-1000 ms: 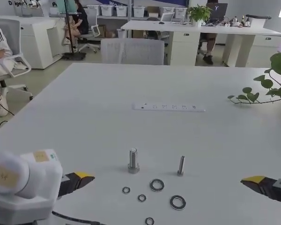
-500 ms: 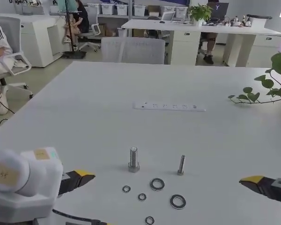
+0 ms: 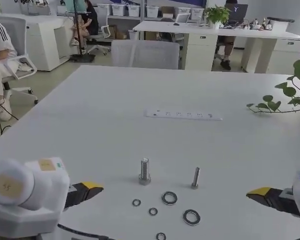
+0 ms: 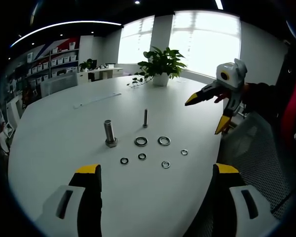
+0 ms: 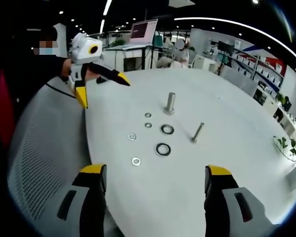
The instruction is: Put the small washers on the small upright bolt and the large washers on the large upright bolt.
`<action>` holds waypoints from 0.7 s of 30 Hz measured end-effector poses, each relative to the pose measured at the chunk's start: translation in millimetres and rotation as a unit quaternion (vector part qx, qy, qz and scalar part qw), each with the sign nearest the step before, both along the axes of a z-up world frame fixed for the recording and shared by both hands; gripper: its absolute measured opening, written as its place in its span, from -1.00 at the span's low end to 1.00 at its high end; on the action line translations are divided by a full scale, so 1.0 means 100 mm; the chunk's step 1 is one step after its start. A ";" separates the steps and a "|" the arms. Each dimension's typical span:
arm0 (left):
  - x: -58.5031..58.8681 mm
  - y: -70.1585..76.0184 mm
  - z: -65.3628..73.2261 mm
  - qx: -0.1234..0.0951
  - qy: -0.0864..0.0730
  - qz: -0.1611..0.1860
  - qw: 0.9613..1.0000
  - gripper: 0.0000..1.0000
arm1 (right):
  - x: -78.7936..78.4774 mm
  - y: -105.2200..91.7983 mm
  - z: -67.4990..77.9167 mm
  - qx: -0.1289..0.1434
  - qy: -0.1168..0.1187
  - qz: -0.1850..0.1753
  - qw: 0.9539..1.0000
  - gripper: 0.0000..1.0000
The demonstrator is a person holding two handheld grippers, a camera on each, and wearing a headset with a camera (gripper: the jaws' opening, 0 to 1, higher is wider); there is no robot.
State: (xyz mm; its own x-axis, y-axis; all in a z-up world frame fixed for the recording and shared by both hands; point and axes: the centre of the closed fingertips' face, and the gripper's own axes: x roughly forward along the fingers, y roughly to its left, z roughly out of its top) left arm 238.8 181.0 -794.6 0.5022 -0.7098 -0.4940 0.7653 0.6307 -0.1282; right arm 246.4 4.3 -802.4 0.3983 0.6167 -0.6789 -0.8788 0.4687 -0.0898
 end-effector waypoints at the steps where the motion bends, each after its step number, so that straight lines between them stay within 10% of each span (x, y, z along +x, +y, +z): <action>1: 0.00 0.00 0.00 0.000 0.000 0.000 1.000 0.87 | 0.00 0.01 -0.01 -0.004 0.003 0.003 1.000 0.60; 21: 0.00 0.01 0.02 0.000 -0.002 0.004 1.000 0.85 | -0.09 0.25 -0.18 -0.070 0.046 0.070 0.994 -0.04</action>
